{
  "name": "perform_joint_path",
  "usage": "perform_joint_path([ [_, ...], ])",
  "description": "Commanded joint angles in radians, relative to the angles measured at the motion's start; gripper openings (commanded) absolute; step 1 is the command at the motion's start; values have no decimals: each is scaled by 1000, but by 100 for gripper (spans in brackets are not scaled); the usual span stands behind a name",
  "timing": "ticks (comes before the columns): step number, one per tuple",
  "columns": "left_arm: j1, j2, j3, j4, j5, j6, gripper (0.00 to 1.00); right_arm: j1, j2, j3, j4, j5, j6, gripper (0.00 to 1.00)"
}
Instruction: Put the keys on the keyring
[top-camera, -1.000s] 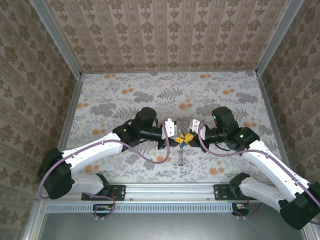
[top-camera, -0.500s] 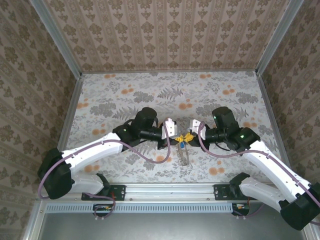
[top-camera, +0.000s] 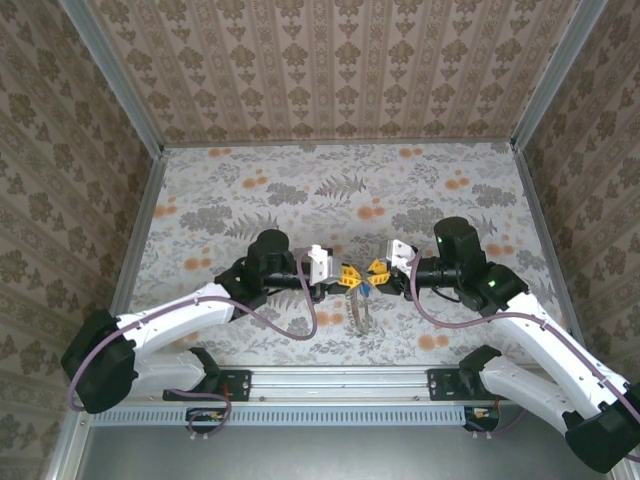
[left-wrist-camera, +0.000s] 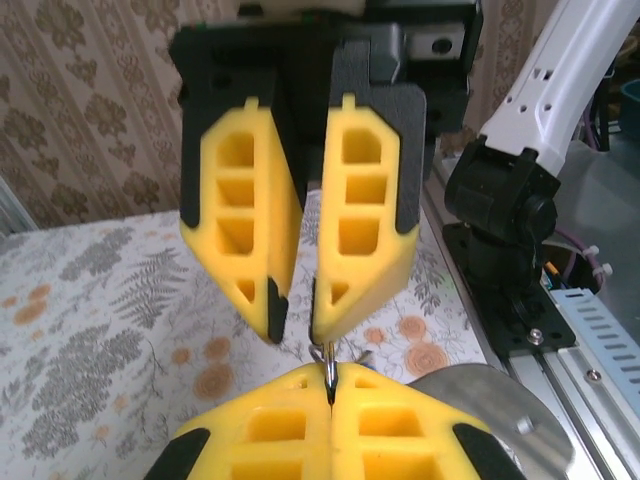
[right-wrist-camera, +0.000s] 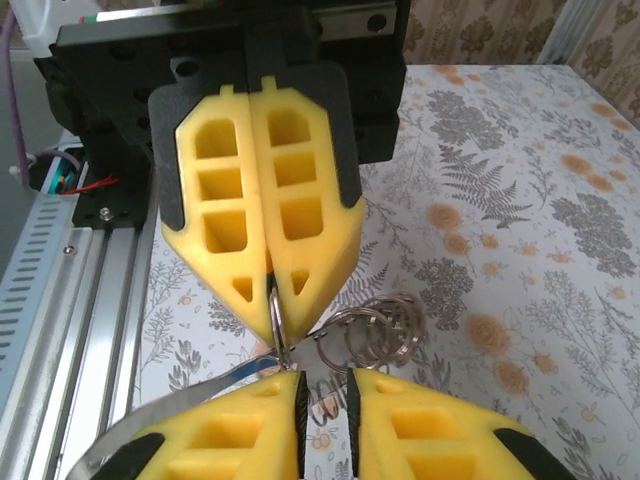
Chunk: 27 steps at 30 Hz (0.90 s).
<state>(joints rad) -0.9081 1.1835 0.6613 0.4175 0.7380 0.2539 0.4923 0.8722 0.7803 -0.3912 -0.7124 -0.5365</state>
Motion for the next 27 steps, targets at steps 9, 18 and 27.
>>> perform_joint_path([
  [9,5,-20,-28,177,43,-58,0,-3,29,-30,58,-90,56,11],
  [18,5,-7,-41,205,52,-69,0,-9,-35,-59,55,-30,46,25],
  [27,21,-51,-48,164,63,-37,0,-28,-48,-98,39,-196,86,46],
])
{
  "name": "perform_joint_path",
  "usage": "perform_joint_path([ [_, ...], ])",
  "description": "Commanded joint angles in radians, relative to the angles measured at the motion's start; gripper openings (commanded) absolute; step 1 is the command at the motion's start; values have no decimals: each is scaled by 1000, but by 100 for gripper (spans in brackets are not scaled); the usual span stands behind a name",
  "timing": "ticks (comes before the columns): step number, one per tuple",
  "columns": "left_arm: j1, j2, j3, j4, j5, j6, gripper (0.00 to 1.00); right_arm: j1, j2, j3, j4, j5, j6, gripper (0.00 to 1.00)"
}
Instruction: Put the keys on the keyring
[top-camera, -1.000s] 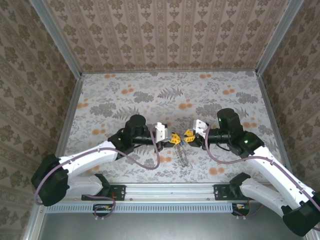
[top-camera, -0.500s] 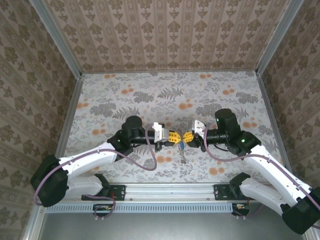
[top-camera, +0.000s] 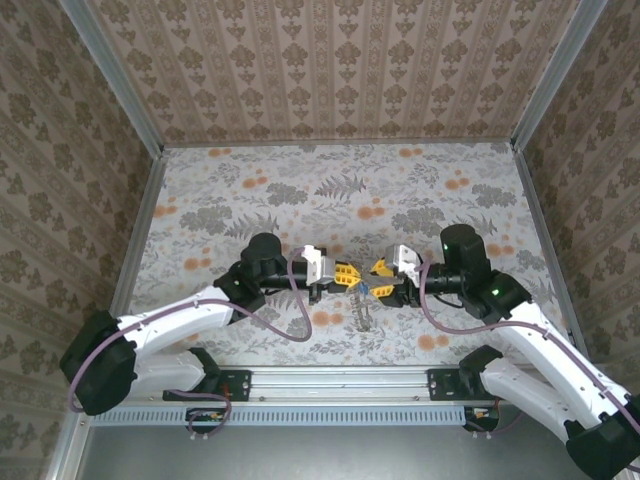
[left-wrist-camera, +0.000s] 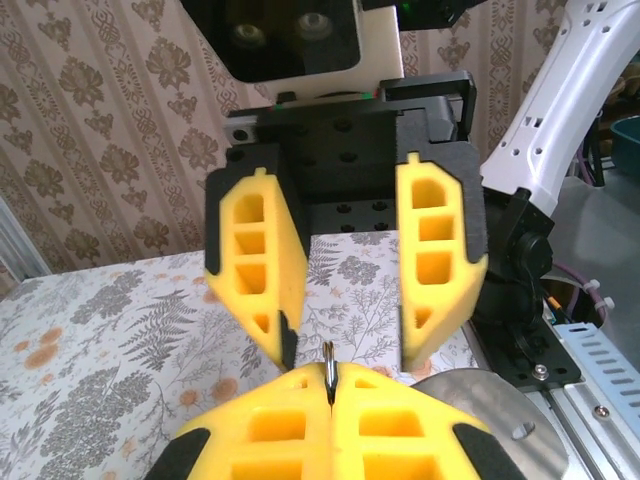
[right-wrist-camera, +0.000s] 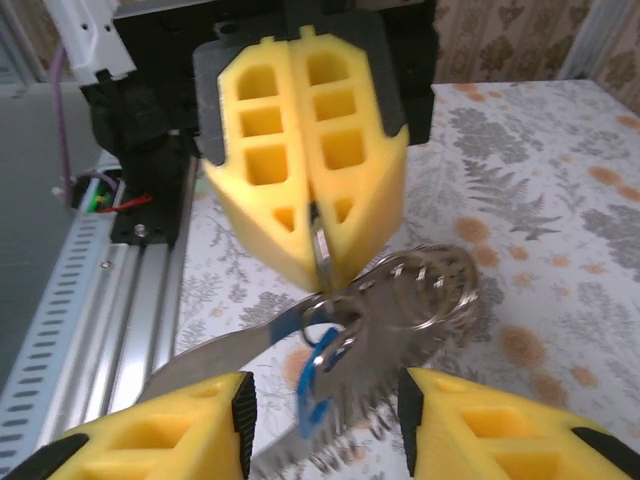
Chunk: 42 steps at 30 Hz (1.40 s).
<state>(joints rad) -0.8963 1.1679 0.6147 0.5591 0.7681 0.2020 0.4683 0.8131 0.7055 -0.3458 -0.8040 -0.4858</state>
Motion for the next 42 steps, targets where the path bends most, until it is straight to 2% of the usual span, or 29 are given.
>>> perform_joint_path([
  [1,10,-38,-3,23,33,15,0,-3,23,-32,20,-119,60,47],
  [3,10,-39,-4,29,35,12,0,7,45,-65,112,-92,142,52],
  [7,10,-41,-7,35,37,5,0,35,46,-142,331,56,287,57],
  [9,10,-42,-8,35,33,2,0,45,54,-170,424,87,342,57],
  [17,8,-39,-13,27,-10,7,0,146,101,-204,553,134,376,56],
  [19,8,-38,-13,25,-12,9,0,158,101,-208,547,166,360,48],
  [21,9,-40,-18,24,-21,10,0,159,85,-212,526,209,338,35],
  [26,16,-59,-30,-3,-49,25,0,158,27,-203,414,269,261,26],
  [32,31,-80,-50,-36,-71,39,0,156,24,-138,221,285,148,7],
  [36,33,-80,-52,-71,-76,51,0,155,28,-96,151,297,94,0],
  [42,33,-61,-44,-130,-79,62,0,156,45,21,33,317,14,0],
])
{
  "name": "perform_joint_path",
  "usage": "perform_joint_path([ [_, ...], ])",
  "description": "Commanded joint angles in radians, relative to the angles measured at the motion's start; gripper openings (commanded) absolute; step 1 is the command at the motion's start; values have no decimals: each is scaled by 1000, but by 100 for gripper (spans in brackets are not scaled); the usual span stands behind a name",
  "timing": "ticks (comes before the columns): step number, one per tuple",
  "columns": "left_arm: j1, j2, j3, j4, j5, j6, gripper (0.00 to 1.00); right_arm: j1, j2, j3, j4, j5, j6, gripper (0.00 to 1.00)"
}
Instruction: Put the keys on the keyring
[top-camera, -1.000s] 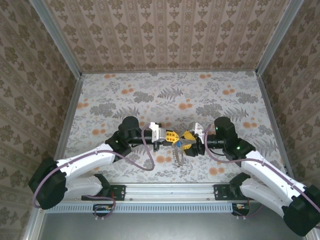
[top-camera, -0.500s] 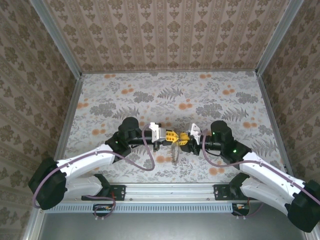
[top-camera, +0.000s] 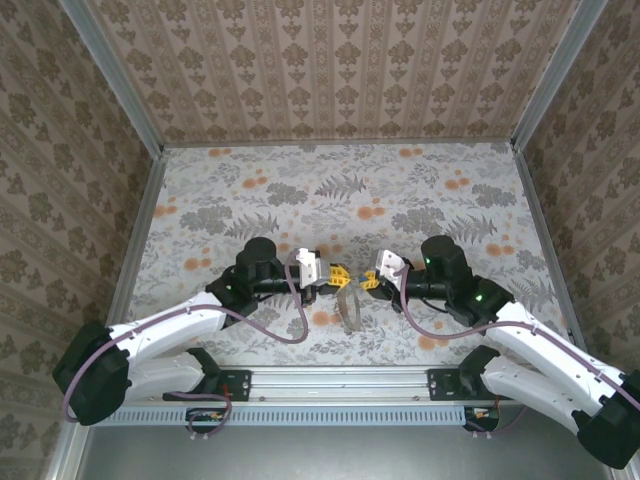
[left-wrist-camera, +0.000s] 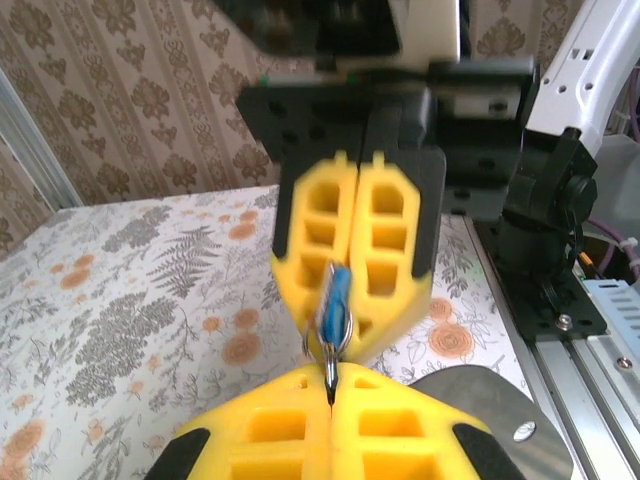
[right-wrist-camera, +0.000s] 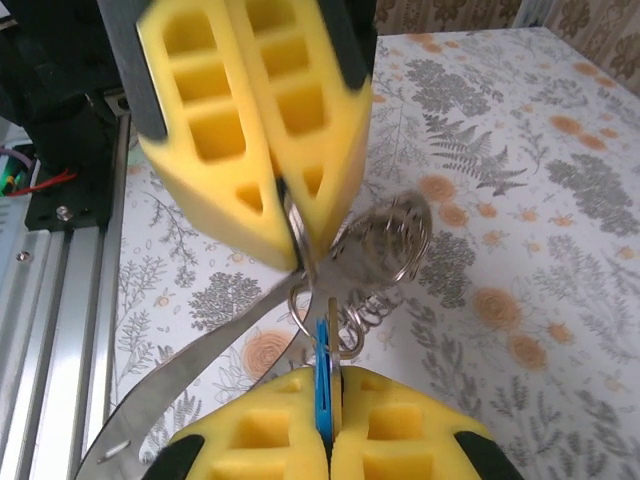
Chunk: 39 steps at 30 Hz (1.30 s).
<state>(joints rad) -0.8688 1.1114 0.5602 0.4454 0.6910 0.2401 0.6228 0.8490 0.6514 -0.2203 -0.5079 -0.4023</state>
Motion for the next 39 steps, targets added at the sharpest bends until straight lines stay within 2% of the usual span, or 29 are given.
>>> perform_joint_path([
  [1,4,-2,9,-19,-4,24,0,2,17,99,-117,16,-87,0],
  [6,4,25,17,-22,-8,16,0,18,92,243,-282,35,-204,0],
  [15,-2,68,12,44,-11,-25,0,118,176,438,-532,261,-466,0],
  [24,-9,89,1,163,4,-83,0,146,186,416,-452,241,-433,0],
  [31,-23,99,9,174,12,-88,0,156,197,408,-387,226,-401,0],
  [36,-21,104,-30,320,11,-137,0,154,186,394,-385,268,-410,0],
  [39,-18,92,-42,340,4,-145,0,128,148,336,-359,262,-402,0],
])
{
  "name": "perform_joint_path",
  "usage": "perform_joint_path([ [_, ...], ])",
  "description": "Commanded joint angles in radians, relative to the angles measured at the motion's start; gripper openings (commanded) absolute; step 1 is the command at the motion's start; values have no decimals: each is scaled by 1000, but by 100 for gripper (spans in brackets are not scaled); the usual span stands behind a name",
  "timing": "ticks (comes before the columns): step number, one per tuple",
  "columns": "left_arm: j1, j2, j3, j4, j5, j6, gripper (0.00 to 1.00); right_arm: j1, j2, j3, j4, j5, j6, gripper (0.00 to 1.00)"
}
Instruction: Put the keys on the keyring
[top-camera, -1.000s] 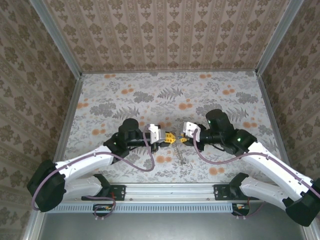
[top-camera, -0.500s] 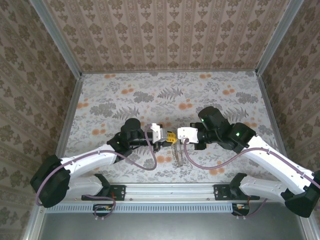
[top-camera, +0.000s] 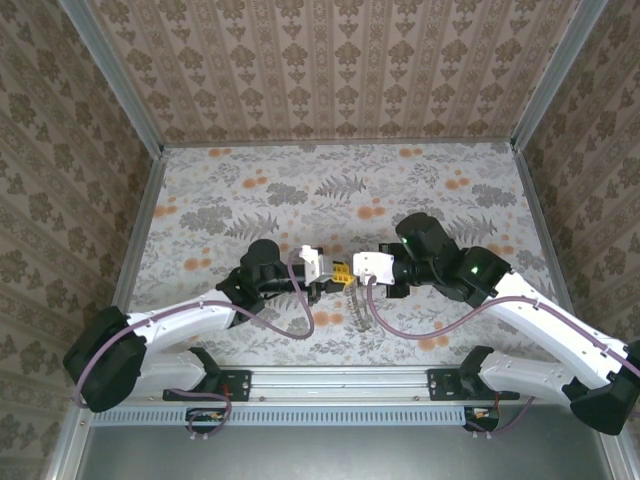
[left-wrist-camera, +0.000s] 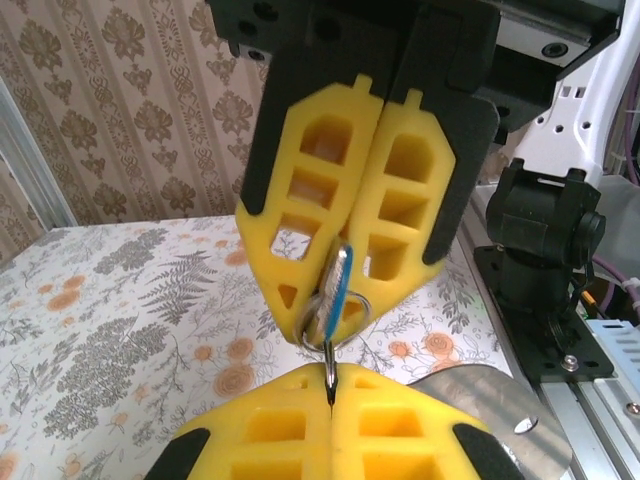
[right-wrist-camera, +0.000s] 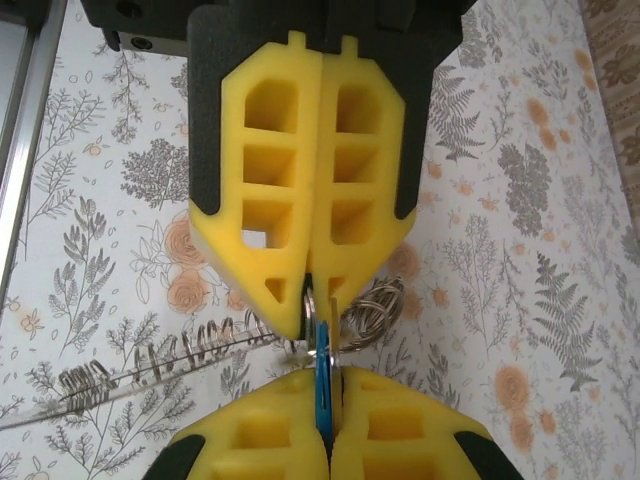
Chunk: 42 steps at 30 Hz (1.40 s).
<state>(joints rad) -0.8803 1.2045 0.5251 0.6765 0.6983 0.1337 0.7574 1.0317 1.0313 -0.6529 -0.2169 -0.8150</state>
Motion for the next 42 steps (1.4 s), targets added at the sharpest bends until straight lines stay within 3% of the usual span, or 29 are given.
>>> perform_joint_path([
  [1,-7,-4,-9,105,-6,-35,0,-12,-45,-62,78,-32,10,0],
  [6,1,-47,-6,42,-27,-9,0,-13,-49,-75,10,-18,-13,0],
  [13,-5,-45,30,-67,-3,46,0,-10,-34,-47,55,-55,20,0],
  [29,-18,38,42,-20,-40,10,0,23,56,141,-56,-26,-48,0],
  [32,-19,51,43,-18,-77,-9,0,37,63,166,-113,49,-125,0],
  [38,5,29,9,-27,-145,-37,21,50,121,229,-298,397,-454,0],
  [42,20,0,-2,-50,-163,-33,39,54,126,177,-221,641,-740,0],
])
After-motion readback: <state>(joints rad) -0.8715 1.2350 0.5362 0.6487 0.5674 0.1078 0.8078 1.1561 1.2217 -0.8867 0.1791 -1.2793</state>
